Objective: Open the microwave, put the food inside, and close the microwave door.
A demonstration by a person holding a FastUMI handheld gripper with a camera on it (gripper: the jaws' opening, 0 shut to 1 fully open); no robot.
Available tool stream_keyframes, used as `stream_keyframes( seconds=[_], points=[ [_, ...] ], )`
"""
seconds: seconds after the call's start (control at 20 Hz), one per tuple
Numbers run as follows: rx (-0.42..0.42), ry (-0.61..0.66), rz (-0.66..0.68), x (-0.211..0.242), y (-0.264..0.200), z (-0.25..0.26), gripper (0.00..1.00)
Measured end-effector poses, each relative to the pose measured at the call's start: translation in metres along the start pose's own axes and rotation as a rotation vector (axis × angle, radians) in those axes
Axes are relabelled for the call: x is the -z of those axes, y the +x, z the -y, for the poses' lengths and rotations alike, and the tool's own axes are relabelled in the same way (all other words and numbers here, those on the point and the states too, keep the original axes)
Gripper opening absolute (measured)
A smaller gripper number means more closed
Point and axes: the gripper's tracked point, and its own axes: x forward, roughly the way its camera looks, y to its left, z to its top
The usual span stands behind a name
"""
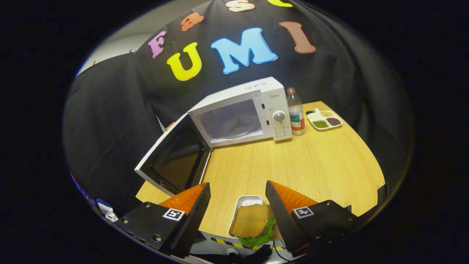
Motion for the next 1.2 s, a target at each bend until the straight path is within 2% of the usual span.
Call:
stream_keyframes(
  seconds=[0.3, 0.55, 0.7, 0.8, 0.9, 0.95, 1.0, 1.2],
  points=[
    [0.003, 0.076, -0.16, 0.044, 0.02, 0.038, 0.92],
    [-0.033, 0.163, -0.251, 0.074, 0.024, 0.038, 0.92],
    [-0.037, 0.202, -0.317, 0.093, 0.024, 0.035, 0.81],
    [-0.021, 0.218, -0.327, 0.097, 0.025, 0.035, 0.81],
    [-0.004, 0.254, -0.322, 0.096, 0.023, 0.034, 0.49],
    [0.002, 0.273, -0.306, 0.089, 0.017, 0.035, 0.48],
    [-0.002, 0.279, -0.315, 0.098, 0.025, 0.031, 0.35],
    [0.038, 0.272, -0.254, 0.083, 0.017, 0.022, 0.35]
  ],
)
